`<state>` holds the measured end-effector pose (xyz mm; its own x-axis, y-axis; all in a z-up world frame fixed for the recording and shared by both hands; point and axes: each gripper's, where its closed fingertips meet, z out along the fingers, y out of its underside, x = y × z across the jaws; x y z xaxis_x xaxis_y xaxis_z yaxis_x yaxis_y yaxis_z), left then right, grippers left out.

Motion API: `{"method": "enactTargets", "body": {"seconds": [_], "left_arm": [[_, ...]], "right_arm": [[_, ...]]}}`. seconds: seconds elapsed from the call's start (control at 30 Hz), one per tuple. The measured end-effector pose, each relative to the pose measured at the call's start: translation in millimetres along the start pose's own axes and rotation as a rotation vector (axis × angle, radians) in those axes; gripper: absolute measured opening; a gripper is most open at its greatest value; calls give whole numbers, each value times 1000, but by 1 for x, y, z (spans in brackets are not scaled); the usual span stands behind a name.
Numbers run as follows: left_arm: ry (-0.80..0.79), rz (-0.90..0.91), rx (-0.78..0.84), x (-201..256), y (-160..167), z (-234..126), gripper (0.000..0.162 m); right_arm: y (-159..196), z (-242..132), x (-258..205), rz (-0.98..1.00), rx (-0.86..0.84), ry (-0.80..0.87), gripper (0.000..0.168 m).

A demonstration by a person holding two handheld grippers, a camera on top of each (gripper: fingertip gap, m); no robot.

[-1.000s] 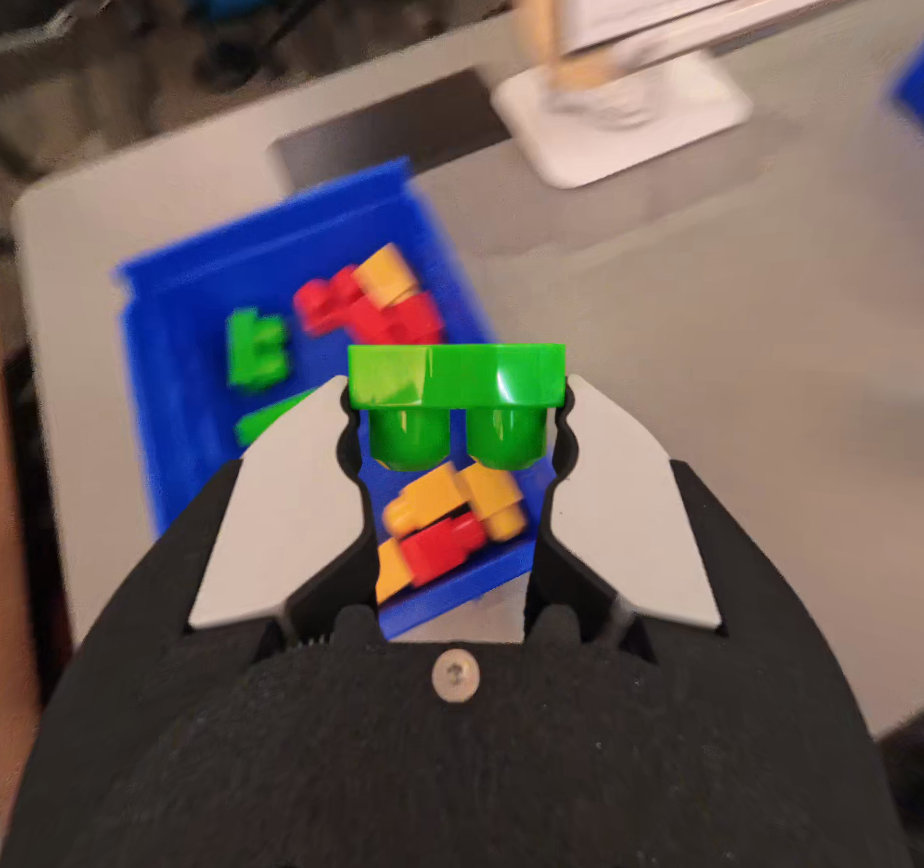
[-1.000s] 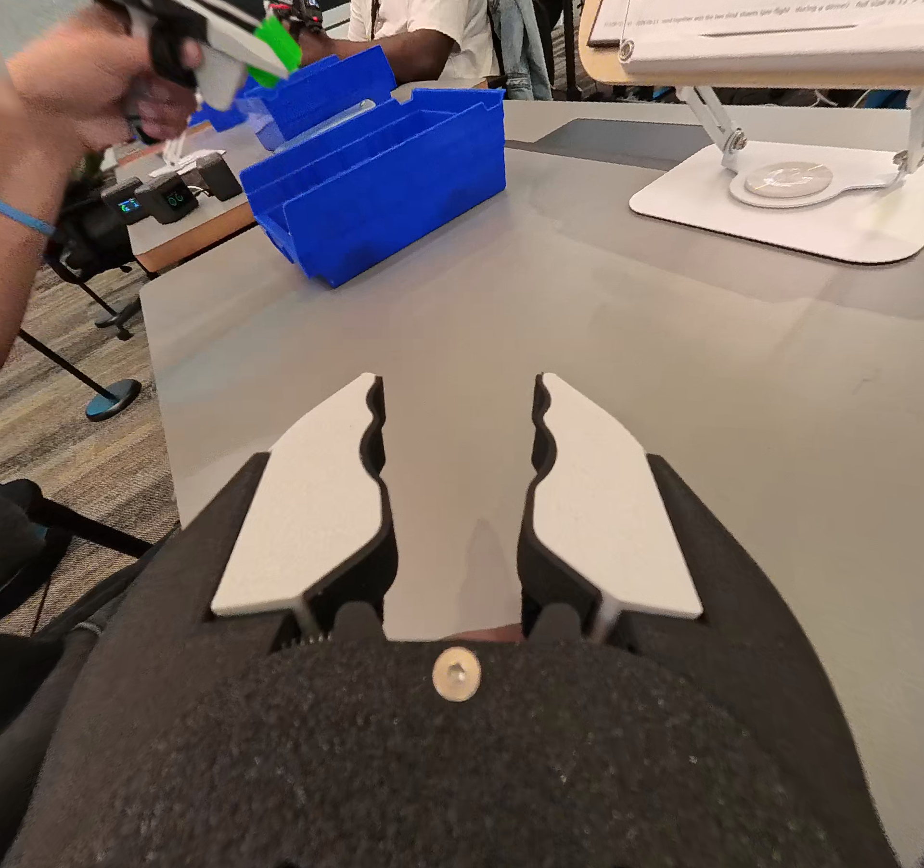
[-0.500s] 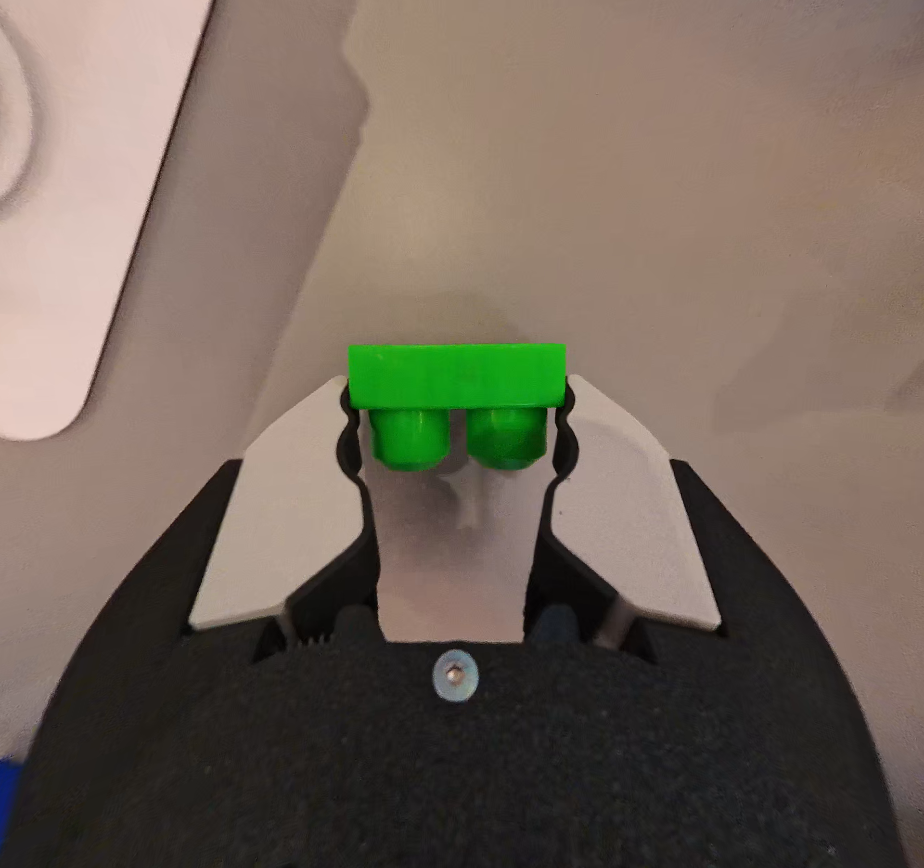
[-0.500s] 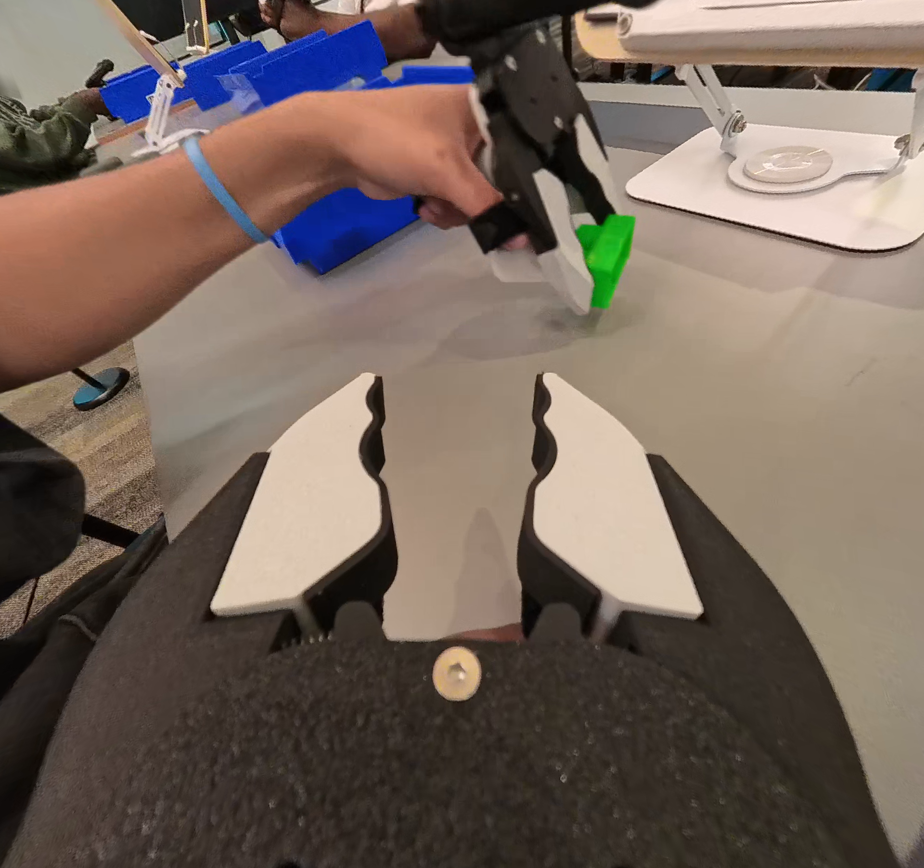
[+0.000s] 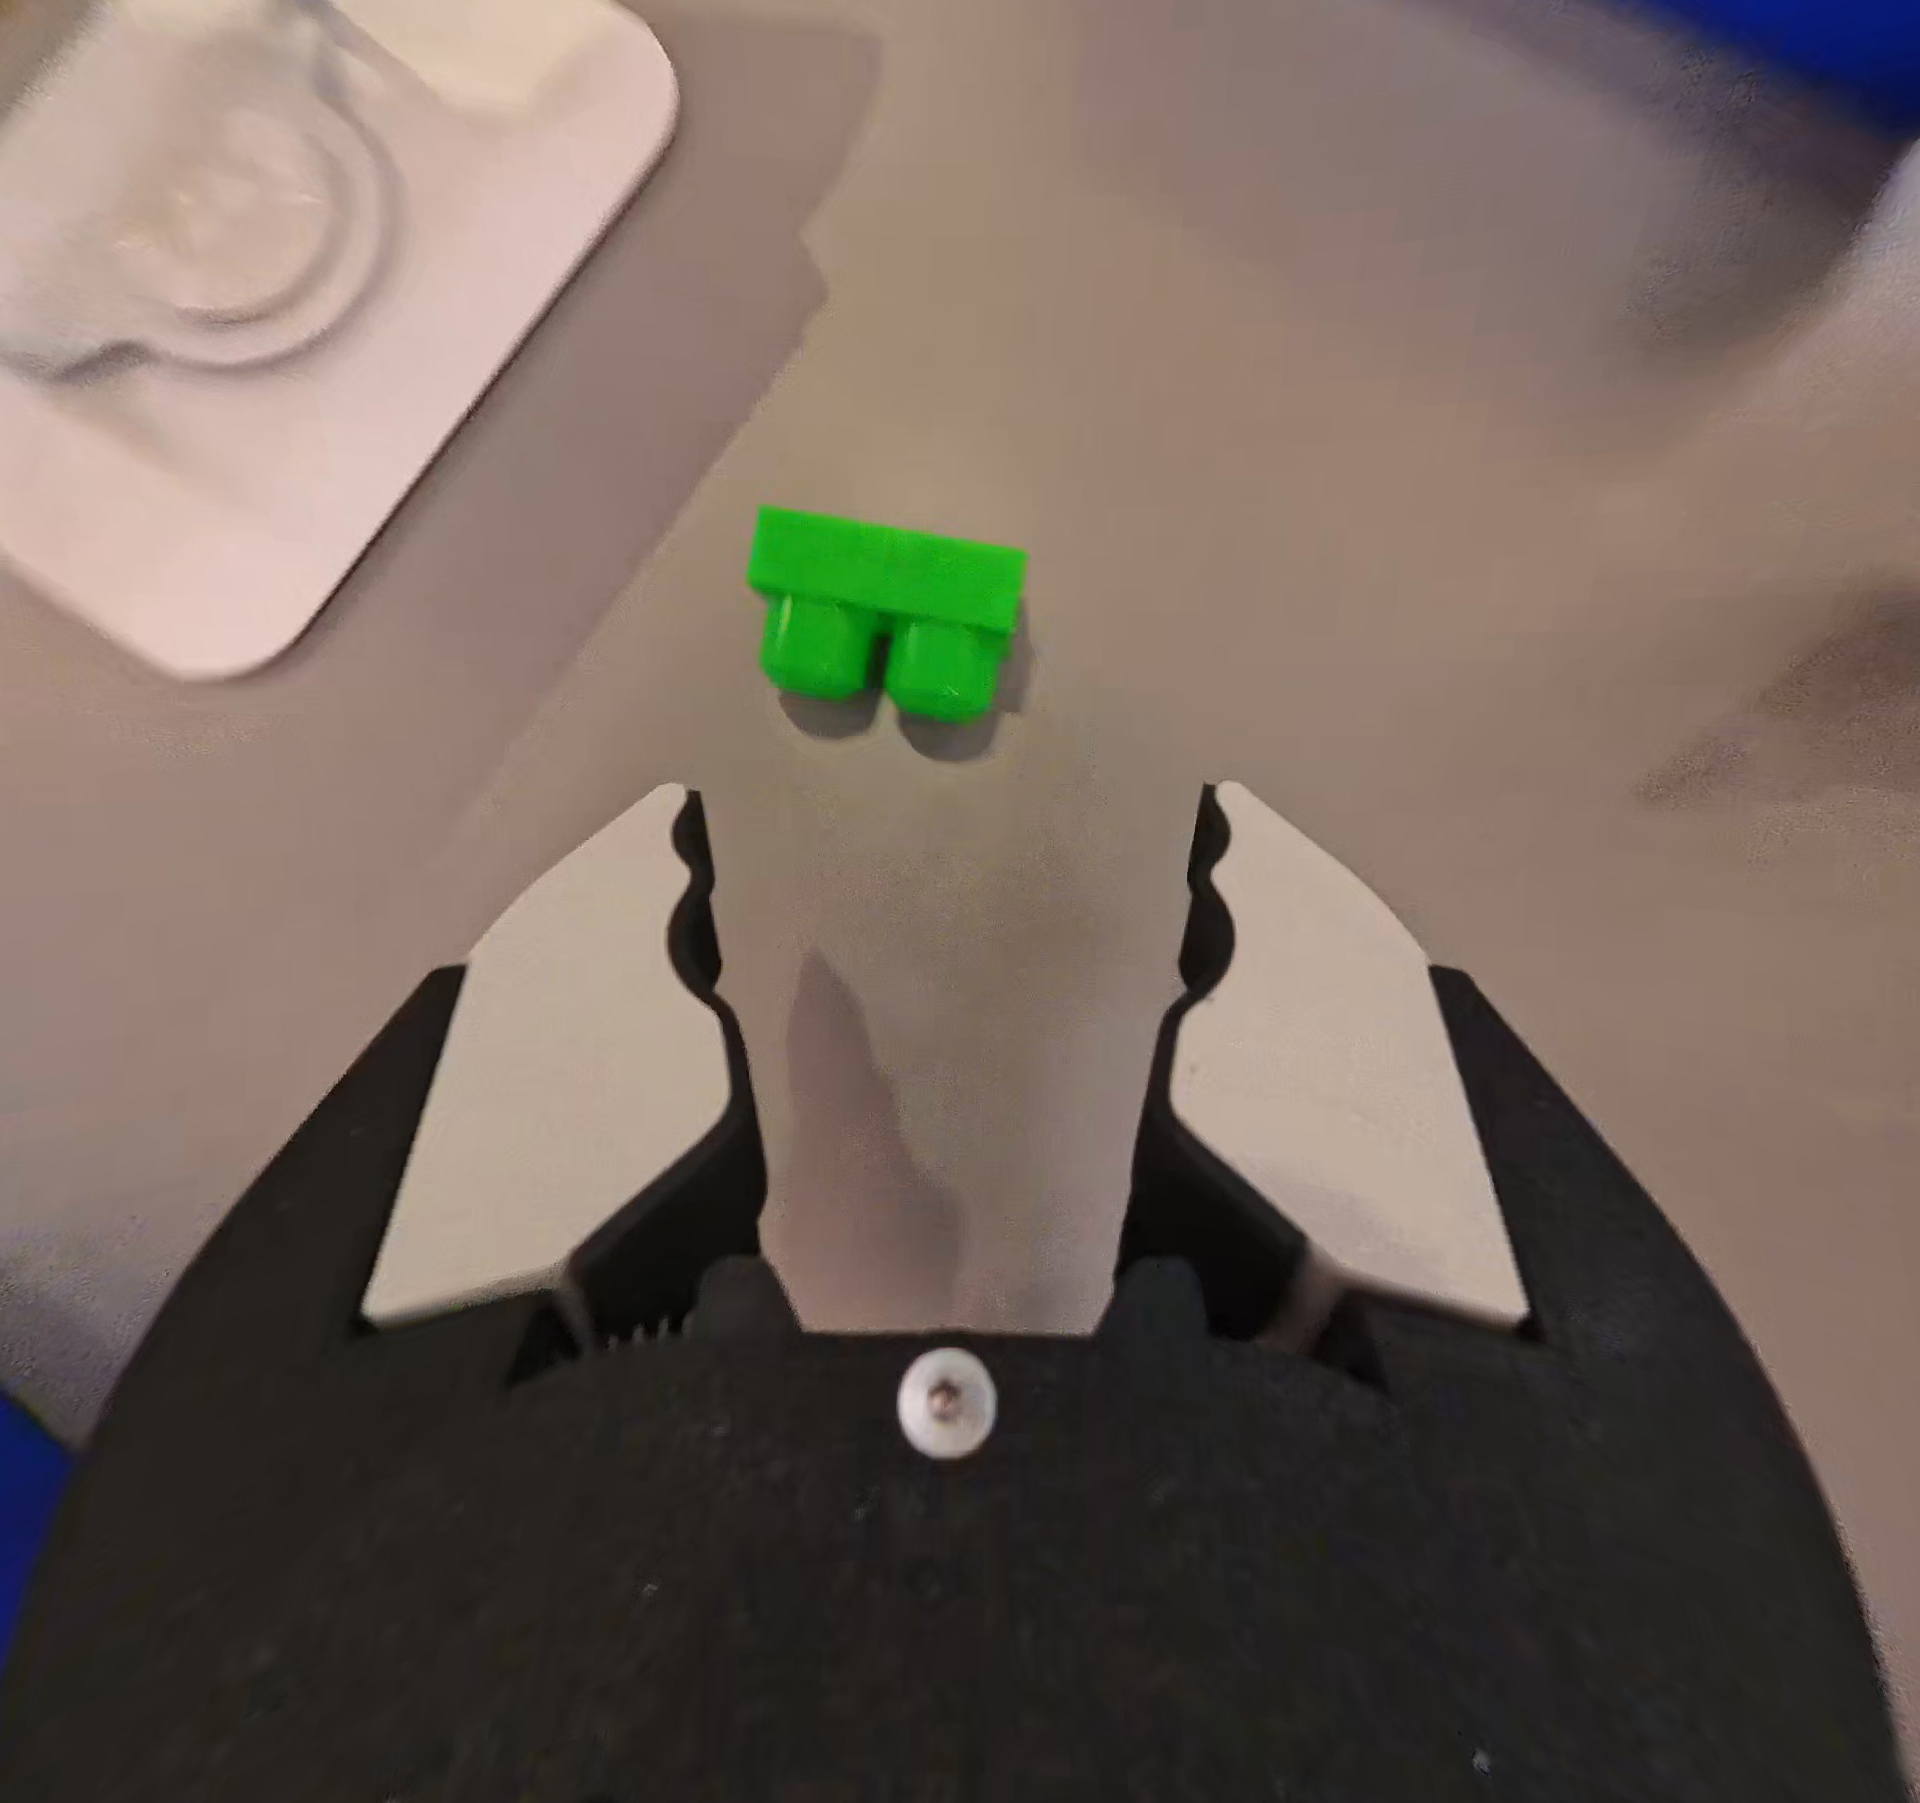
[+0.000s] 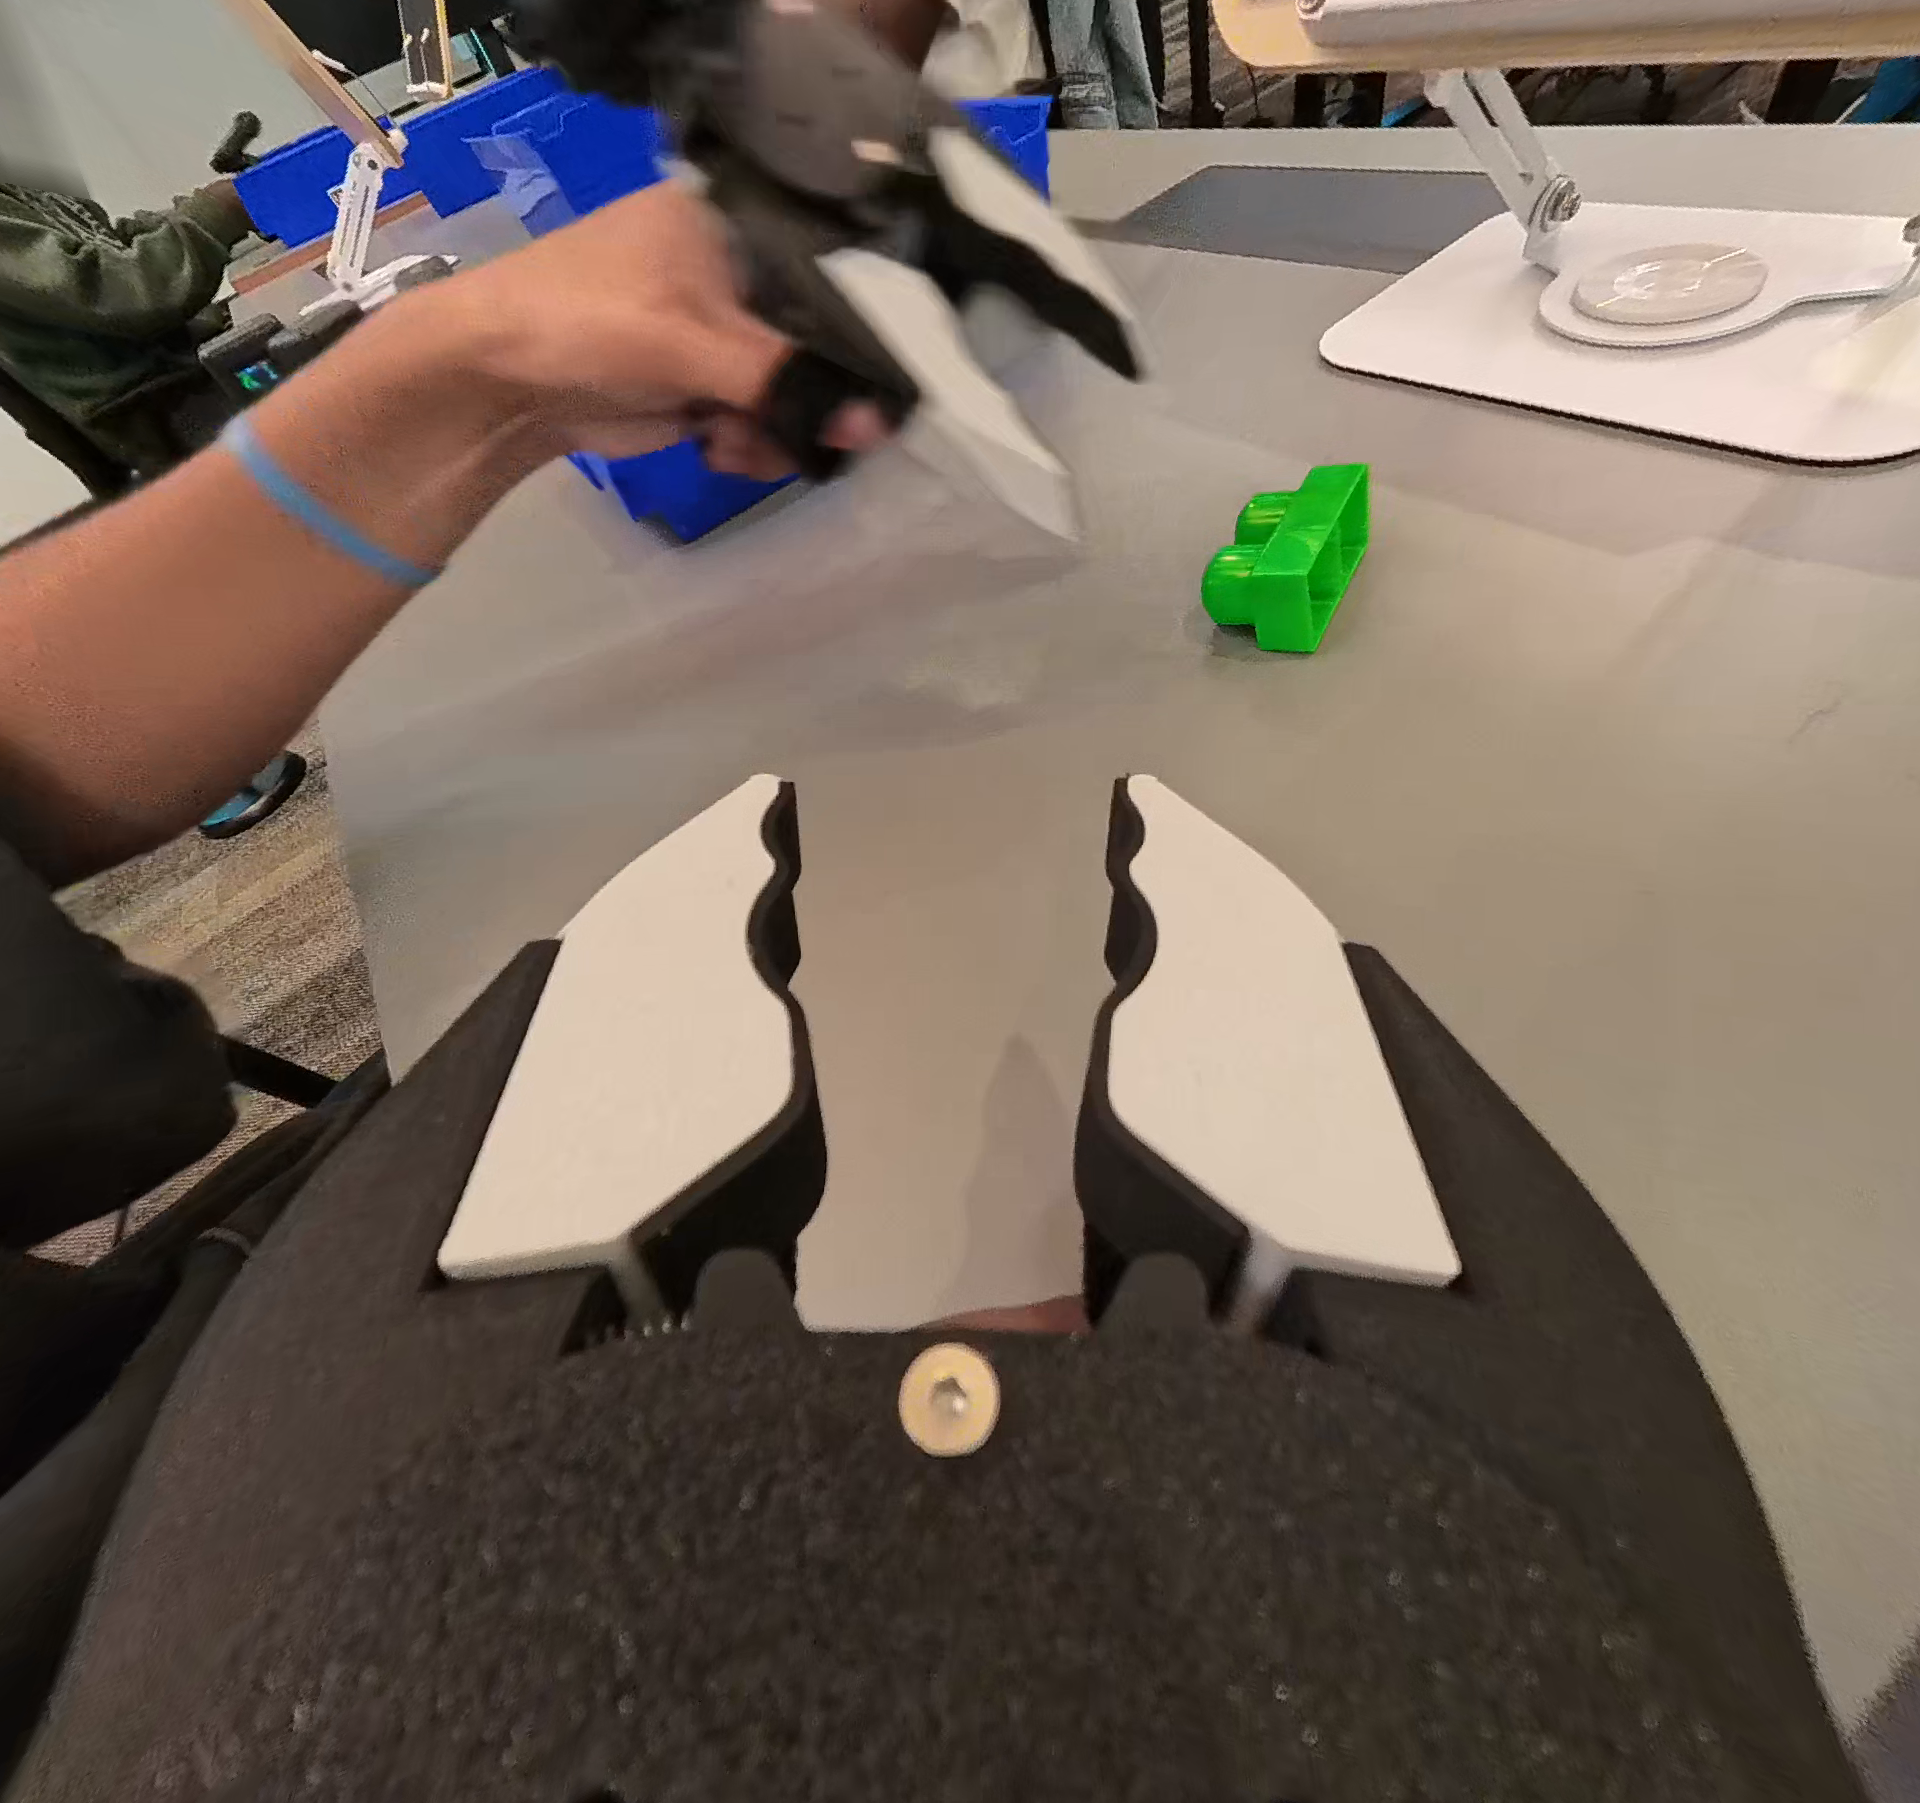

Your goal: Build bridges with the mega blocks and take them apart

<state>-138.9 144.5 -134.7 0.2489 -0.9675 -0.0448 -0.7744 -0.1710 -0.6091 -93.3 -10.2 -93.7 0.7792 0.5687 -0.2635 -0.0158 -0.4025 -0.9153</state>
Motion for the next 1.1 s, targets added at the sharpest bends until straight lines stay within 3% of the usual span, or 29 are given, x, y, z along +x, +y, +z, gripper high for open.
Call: {"method": "enactTargets", "body": {"seconds": [0.1,0.2,0.33,0.43,0.57,0.63,0.8,0.97,1.1], "left_arm": [[-99,-219,260,17,31,-75,93],[-281,-445,399,26,106,-135,97],[-432,-546,451,50,198,-181,98],[-425,-646,446,63,236,-192,97],[-408,-647,397,47,245,-202,96],[-386,-577,348,25,238,-209,87],[-361,-277,22,-62,236,-213,89],[-209,-212,-139,-124,237,-194,84],[-78,-144,-249,-130,246,-170,77]], "right_arm": [[0,-1,-1,-10,-2,2,57],[4,3,-3,-15,-20,-3,57],[10,11,-4,-10,-43,-14,57],[13,17,-5,-11,-61,-18,57],[13,26,-9,-16,-75,-34,57],[12,30,-11,-25,-79,-41,57],[10,36,-18,-43,-86,-60,57],[12,40,-20,-74,-103,-62,57],[8,41,-20,-46,-92,-81,57]]}}
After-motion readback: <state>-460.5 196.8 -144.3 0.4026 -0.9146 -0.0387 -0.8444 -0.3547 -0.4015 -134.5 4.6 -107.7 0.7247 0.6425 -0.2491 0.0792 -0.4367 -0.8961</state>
